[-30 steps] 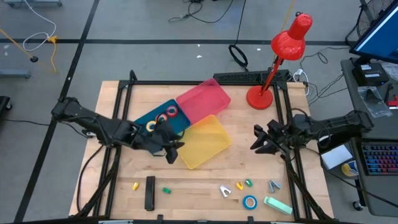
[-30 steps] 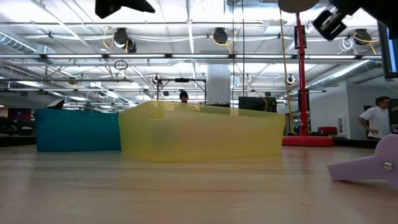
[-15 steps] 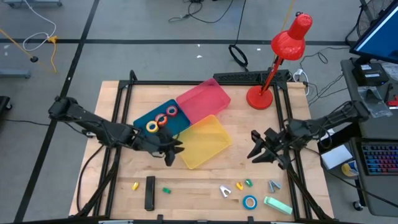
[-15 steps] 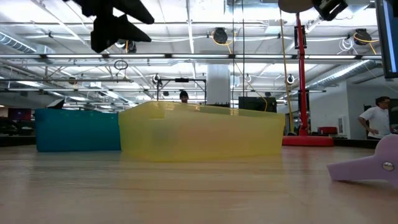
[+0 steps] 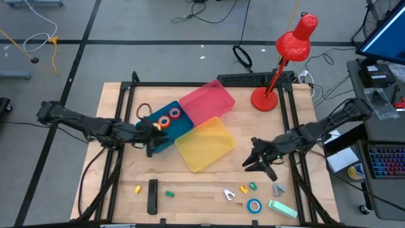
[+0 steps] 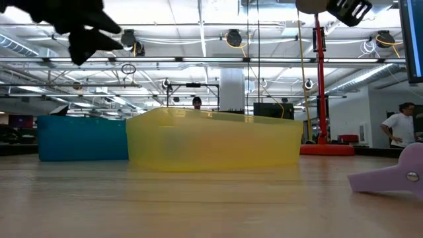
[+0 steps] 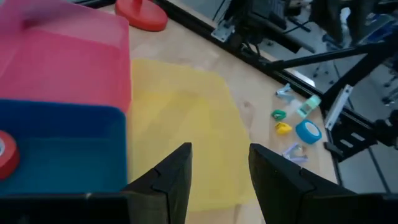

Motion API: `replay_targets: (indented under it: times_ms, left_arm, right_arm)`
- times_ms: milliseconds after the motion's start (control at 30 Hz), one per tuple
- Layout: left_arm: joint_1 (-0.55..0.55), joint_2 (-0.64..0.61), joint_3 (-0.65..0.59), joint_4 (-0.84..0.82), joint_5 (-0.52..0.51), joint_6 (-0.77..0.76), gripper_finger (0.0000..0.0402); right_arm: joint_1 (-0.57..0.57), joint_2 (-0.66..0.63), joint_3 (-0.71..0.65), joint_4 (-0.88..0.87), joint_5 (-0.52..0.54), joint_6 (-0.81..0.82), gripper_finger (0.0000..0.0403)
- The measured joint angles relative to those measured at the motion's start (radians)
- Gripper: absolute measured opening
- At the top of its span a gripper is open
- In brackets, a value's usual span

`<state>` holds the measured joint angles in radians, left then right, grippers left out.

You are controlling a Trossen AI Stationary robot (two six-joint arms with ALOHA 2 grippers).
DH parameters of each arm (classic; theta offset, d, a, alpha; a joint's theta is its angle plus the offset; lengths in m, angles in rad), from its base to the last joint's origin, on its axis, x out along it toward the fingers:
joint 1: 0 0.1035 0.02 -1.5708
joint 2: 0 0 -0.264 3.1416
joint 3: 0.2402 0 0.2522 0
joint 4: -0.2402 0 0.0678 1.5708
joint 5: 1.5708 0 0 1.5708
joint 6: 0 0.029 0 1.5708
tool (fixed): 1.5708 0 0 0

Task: Pick and place Stapler, Stapler remover, tape
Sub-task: Put the blue tape into the blue bin

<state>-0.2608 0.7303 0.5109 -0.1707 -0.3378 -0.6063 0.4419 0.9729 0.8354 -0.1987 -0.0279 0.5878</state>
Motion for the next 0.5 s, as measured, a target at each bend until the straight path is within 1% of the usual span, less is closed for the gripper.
replay_targets:
  times_ms: [133,300,400,500]
  left_arm:
    - [-0.005,-0.136,-0.066,-0.062,0.000,0.002,0.0159]
    - [-0.005,-0.265,-0.099,-0.165,0.000,0.021,0.0159]
    - [-0.005,-0.328,-0.099,-0.228,0.000,0.044,0.0159]
    - [-0.005,-0.377,-0.099,-0.264,-0.004,0.065,0.0159]
  right_arm:
    - [0.004,0.097,0.080,-0.112,-0.033,0.091,0.0100]
    - [0.023,0.212,0.149,-0.207,-0.091,0.218,0.0100]
    - [0.032,0.268,0.161,-0.239,-0.156,0.322,0.0100]
    - [0.034,0.314,0.161,-0.278,-0.248,0.455,0.0100]
